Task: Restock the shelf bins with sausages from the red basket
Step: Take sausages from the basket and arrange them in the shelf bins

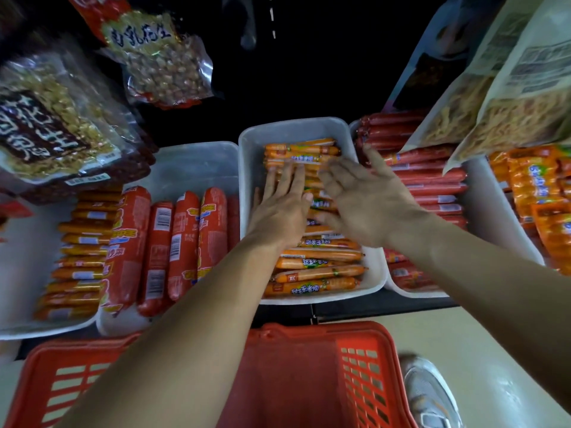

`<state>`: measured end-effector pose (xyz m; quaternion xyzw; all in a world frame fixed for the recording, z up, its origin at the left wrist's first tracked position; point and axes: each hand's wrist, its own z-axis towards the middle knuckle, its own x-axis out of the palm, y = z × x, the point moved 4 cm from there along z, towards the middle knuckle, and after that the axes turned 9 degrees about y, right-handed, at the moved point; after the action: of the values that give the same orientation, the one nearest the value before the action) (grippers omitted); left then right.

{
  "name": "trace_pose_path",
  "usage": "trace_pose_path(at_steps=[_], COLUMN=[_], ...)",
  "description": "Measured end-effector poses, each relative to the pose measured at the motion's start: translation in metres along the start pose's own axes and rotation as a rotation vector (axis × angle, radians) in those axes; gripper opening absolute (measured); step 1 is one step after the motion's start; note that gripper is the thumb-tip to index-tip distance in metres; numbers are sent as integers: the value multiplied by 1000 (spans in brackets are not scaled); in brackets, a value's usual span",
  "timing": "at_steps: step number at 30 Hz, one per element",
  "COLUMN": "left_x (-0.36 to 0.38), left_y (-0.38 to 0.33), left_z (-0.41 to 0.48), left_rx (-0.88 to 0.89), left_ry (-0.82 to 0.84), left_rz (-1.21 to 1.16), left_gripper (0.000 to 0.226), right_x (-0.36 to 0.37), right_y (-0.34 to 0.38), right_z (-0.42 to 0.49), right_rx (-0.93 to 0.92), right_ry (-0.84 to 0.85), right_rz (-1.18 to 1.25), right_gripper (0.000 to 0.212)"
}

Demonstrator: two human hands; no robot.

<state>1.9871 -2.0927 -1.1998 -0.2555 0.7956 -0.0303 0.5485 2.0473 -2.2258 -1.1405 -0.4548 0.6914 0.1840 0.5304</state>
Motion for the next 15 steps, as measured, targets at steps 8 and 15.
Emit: trace_pose_path(at_steps=[8, 15], left_x=[-9, -1], left_y=[6, 4], left_z=[0, 1], left_rx=[38, 7], left_ry=[9, 63], left_rz=[-35, 35], left_gripper=[59, 64], right_x=[12, 15], right_y=[2, 3], right_z=[19, 13], right_rx=[45, 68], right_ry=[99, 54], right_rz=[-138, -72], right_gripper=[72, 73])
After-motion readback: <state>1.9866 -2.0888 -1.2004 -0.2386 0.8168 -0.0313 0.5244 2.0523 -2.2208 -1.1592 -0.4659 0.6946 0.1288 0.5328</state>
